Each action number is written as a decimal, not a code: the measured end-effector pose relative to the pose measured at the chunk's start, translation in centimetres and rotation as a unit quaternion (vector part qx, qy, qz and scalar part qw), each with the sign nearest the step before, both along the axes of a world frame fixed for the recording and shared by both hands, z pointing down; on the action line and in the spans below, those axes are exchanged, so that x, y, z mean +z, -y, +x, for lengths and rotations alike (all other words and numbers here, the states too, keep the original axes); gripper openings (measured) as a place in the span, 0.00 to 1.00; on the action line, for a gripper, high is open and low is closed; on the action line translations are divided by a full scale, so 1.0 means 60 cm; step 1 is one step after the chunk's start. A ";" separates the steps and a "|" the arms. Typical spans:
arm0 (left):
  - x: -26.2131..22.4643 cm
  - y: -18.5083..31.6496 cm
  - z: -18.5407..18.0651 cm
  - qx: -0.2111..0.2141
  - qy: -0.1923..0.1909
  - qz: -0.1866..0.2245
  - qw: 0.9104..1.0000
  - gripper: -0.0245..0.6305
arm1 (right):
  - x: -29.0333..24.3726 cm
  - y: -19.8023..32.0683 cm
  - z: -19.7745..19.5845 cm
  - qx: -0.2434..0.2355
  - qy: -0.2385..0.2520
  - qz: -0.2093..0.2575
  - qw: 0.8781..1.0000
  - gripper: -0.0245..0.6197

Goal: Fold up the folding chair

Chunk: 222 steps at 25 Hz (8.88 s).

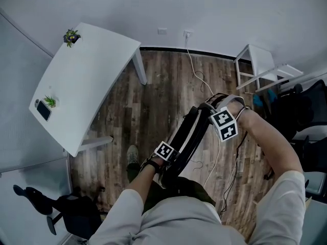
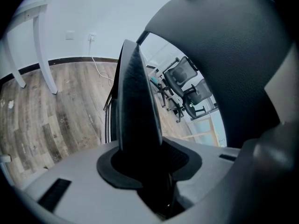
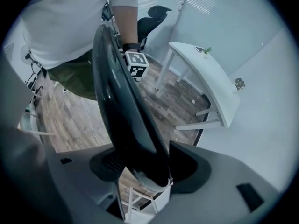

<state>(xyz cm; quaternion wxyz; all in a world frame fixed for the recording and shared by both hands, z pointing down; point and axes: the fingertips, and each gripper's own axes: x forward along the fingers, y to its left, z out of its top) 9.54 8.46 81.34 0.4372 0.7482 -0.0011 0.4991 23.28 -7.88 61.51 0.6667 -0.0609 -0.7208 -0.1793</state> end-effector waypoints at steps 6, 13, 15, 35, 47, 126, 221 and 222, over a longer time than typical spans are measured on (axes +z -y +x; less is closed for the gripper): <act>-0.001 -0.001 0.004 -0.001 0.001 0.002 1.000 0.26 | 0.017 0.003 0.003 -0.075 -0.023 0.035 0.996 0.39; -0.003 0.000 0.004 -0.005 0.006 -0.003 1.000 0.26 | 0.020 0.003 0.000 -0.128 -0.027 0.051 0.990 0.34; -0.002 0.003 0.002 -0.007 0.007 0.000 1.000 0.27 | 0.019 0.003 0.001 -0.137 -0.027 0.048 0.989 0.32; -0.017 0.002 0.006 0.006 0.001 -0.021 1.000 0.44 | 0.020 -0.017 0.016 -0.204 -0.061 0.013 0.977 0.18; -0.052 0.104 -0.002 -0.091 -0.033 0.097 0.991 0.40 | 0.022 -0.033 0.038 -0.208 -0.065 0.007 0.976 0.16; -0.350 0.128 -0.096 0.019 0.074 0.301 0.951 0.18 | 0.014 0.061 -0.089 -0.216 -0.088 -0.028 0.972 0.15; -0.393 0.614 -0.636 -0.169 0.035 0.331 0.928 0.50 | -0.026 0.575 -0.618 -0.087 -0.026 -0.025 0.996 0.59; -0.399 0.614 -0.642 -0.179 0.028 0.331 0.926 0.52 | -0.034 0.577 -0.616 -0.078 -0.018 -0.025 0.996 0.59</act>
